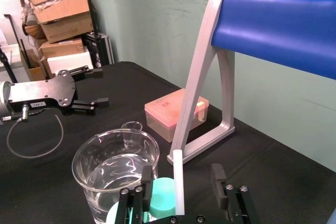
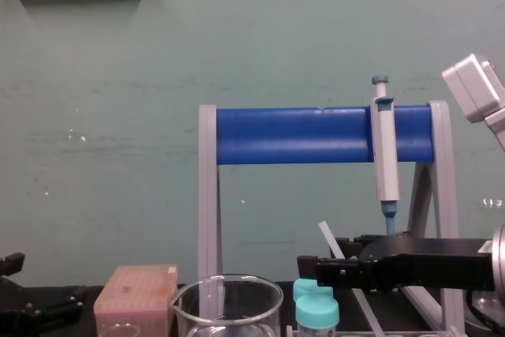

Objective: Pick up the stirring rod with one hand, then place it down.

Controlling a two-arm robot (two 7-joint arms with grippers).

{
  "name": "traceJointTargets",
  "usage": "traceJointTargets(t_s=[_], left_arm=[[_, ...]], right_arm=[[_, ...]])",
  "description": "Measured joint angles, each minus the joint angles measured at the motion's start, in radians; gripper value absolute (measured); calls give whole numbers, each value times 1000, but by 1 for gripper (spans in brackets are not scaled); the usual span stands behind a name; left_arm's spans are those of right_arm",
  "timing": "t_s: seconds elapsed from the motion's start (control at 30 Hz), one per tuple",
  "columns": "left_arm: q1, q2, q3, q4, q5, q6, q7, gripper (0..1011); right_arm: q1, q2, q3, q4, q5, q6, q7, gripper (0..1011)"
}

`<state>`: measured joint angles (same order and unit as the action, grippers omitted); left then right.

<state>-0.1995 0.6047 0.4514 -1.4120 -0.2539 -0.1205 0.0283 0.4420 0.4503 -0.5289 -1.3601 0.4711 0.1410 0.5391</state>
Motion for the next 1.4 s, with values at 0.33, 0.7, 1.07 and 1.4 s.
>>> traceJointTargets(t_s=[0.33,0.7,1.07,1.4], left_arm=[[0,0,0,0,0,0,0,1000],[0,0,0,0,0,0,0,1000],[0,0,0,0,0,0,0,1000],[0,0,0,0,0,0,0,1000]], right_arm=[[-1,1,1,-1,1,1,0,426],[-2,1,1,-2,3,2,0,84],[-24,-11,25,-4,1,-76,-7,71],[-104,-36,96,-31,-10,-321,-9,71]])
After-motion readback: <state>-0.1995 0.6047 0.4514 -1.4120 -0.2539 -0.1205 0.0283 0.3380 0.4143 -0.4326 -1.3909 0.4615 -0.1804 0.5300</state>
